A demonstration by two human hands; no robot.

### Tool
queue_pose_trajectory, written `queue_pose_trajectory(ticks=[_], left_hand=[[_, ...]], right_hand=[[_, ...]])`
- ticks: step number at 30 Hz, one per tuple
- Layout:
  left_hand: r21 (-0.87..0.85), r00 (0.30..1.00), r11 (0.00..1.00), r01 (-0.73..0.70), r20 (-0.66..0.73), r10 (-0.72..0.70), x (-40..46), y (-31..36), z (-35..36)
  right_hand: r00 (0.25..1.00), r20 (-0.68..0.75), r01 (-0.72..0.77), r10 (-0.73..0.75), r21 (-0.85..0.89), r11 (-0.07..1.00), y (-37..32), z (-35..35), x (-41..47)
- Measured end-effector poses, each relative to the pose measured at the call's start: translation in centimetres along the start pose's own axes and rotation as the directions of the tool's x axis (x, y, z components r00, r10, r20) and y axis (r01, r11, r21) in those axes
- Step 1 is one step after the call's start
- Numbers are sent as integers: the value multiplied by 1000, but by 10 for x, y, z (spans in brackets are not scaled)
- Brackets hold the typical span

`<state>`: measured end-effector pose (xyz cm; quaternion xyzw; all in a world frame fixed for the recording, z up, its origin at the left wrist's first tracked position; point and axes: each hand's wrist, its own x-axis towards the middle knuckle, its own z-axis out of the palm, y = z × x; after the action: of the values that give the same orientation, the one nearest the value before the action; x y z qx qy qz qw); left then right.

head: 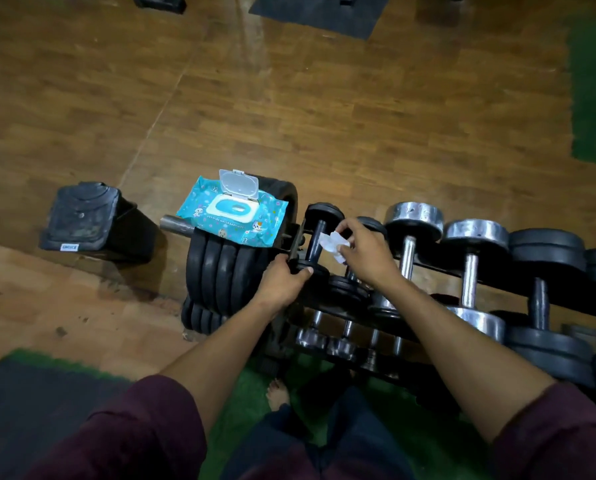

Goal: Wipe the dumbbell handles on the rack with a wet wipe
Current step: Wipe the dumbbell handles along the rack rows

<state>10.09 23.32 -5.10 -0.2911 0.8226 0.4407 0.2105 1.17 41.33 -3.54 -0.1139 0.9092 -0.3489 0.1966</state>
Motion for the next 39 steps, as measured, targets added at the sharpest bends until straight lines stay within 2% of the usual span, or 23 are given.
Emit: queue_pose_trajectory(ticks=[7,12,19,28,30,34,38,39], left_hand=[[140,982,973,181,-84,-171,24,18,37],[252,972,954,164,-207,-113,19,16,47],[232,957,961,152,-278,-84,17,14,49],[245,964,965,93,-264,-26,21,3,43],[274,969,960,63,-247,7,26,1,40],[361,976,931,43,-216,39,28,-2,37],[332,979,942,44,-202,25,31,-5,35],[331,980,942,43,-196,24,31,-5,35]], right_hand=[[980,148,151,-133,-115,982,23,0,39],[967,192,188,-168,-93,978,28,6,54],[922,323,258,-214,-100,961,22,26,60],[814,527,416,-246,-232,879,8,35,61],[822,517,442,-238,-316,839,5,33,65],[910,372,342,-185,-417,842,3,31,74],[821,528,472,-220,-408,782,0,39,72],[825,517,476,-227,-422,772,0,40,73]])
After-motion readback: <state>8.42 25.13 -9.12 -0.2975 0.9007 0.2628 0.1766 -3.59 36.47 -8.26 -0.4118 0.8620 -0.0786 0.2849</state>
